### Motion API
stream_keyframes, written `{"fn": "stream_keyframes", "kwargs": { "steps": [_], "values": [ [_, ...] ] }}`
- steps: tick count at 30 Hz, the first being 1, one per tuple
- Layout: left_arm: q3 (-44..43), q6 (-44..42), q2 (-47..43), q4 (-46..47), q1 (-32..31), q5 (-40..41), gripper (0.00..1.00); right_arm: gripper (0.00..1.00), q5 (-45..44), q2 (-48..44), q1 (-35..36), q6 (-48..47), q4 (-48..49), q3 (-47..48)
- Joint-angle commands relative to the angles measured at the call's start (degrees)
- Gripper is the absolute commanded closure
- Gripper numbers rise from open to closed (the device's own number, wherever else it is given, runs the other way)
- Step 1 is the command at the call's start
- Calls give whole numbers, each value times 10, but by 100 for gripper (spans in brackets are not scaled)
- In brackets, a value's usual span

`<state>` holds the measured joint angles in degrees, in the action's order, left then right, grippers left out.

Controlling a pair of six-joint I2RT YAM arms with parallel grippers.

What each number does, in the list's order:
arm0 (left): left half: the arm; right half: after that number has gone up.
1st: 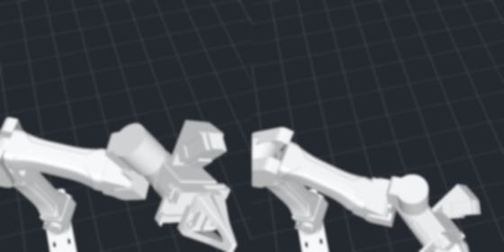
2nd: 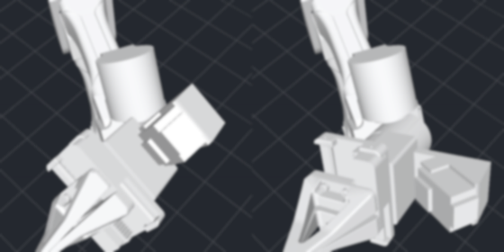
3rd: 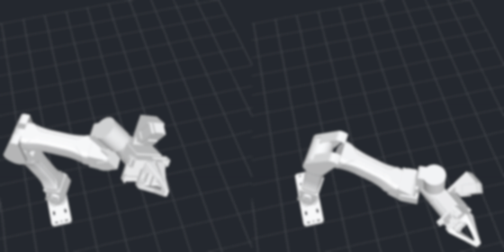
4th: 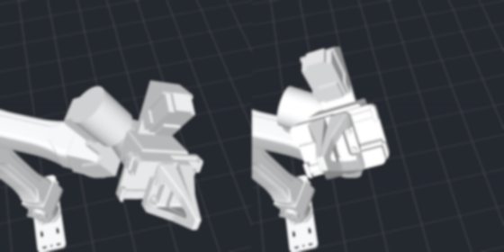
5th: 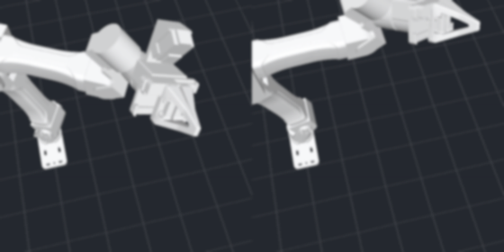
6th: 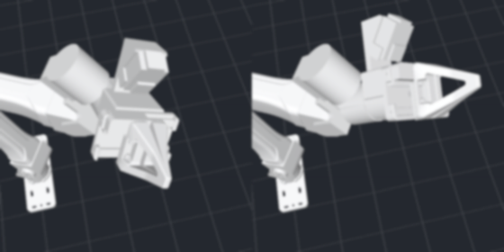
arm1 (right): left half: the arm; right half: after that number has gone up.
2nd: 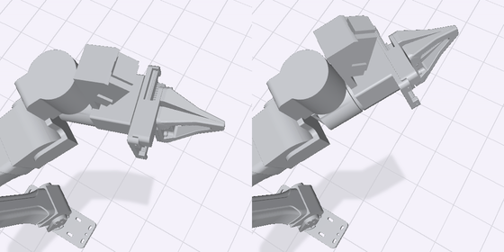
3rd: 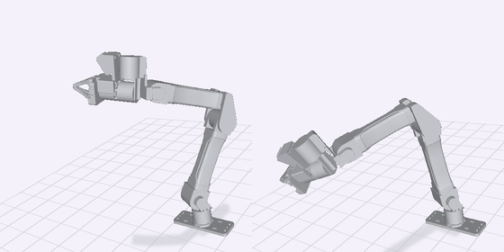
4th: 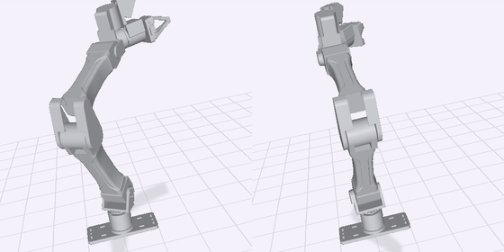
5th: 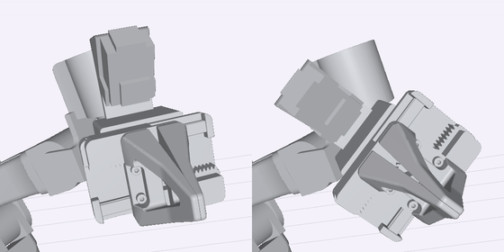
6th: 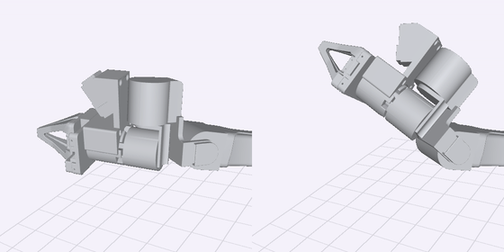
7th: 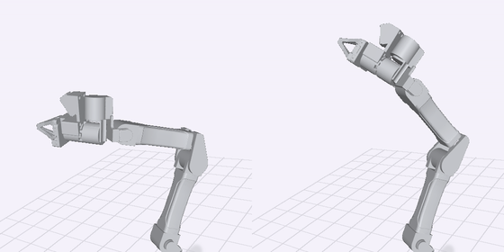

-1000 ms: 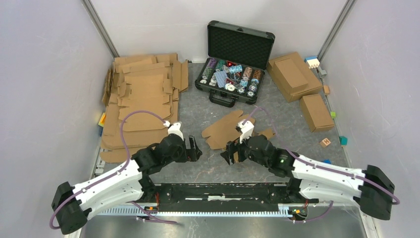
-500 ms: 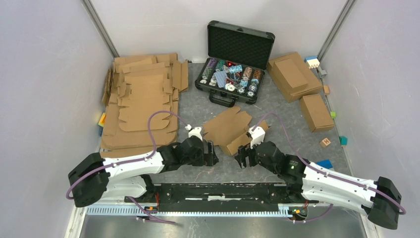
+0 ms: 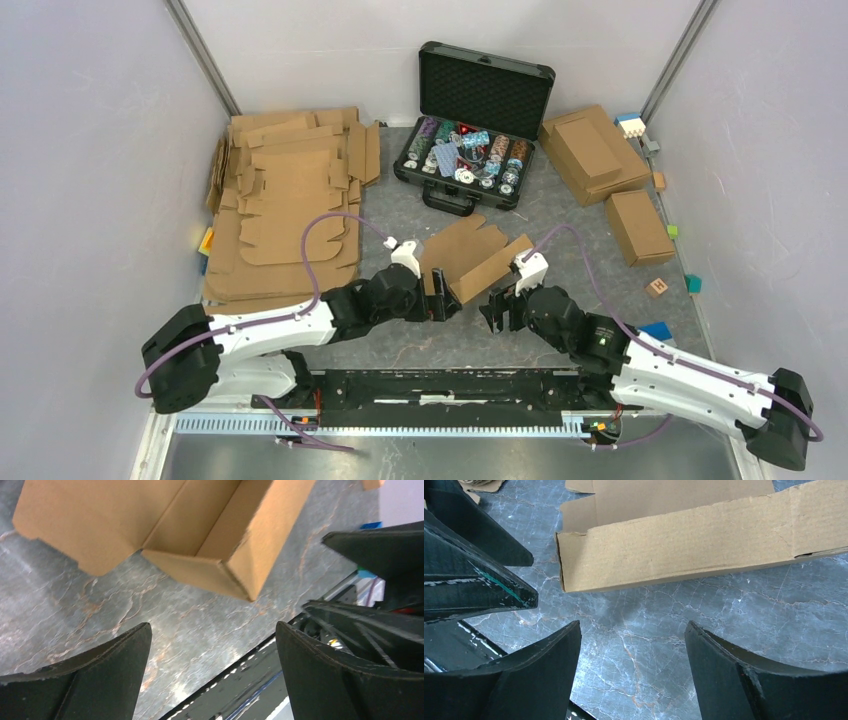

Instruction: Fold the paper box

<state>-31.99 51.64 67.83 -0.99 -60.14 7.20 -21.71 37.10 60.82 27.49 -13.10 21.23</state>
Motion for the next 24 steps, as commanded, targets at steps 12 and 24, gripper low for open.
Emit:
{"fn": "stream_keyframes", "kwargs": {
  "steps": [12,24],
  "values": [
    [-98,-14,21,-4,54,-20,79,20,-34,-11,1,-3,3,27],
    [-149,-39,75,-3,59,-91,98,19,-50,-24,1,0,-1,25]
  ]
}}
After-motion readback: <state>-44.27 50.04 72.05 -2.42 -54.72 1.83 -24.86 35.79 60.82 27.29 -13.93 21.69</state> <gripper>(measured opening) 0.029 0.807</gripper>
